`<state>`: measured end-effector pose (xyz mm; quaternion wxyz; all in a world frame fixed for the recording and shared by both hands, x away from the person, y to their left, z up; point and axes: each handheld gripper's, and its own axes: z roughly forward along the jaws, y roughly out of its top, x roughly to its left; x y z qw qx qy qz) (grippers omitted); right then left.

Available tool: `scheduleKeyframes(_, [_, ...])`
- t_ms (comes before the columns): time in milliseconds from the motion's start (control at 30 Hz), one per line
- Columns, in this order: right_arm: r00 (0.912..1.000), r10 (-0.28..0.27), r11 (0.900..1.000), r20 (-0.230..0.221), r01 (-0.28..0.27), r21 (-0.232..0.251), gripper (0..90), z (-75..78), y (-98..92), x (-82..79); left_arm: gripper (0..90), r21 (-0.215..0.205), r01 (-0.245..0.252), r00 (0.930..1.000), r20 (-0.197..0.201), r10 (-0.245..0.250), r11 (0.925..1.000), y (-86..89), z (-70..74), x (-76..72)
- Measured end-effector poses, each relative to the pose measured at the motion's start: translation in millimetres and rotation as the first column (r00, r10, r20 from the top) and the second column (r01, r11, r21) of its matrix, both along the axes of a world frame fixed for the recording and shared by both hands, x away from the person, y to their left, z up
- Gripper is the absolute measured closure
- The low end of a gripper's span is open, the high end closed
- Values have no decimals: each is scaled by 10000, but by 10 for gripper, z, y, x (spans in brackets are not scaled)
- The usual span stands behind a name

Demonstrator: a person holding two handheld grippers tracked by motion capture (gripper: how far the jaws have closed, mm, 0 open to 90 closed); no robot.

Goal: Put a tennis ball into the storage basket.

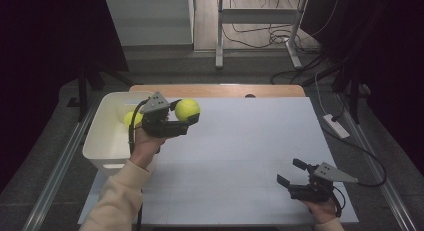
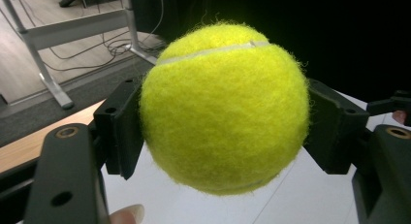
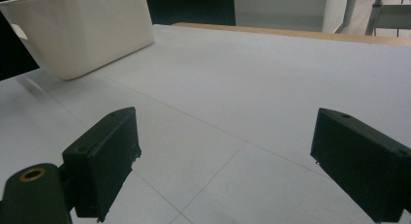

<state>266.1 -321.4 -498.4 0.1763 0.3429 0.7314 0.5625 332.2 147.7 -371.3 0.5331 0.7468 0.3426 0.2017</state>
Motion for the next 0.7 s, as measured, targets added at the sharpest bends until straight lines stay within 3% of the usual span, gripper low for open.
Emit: scheduleKeyframes(700, [10000, -8, 10000, 13, 8, -40, 100, -2, 1, 5, 266, 86, -880, 9961, 3, 880, 9961, 276, 14, 39])
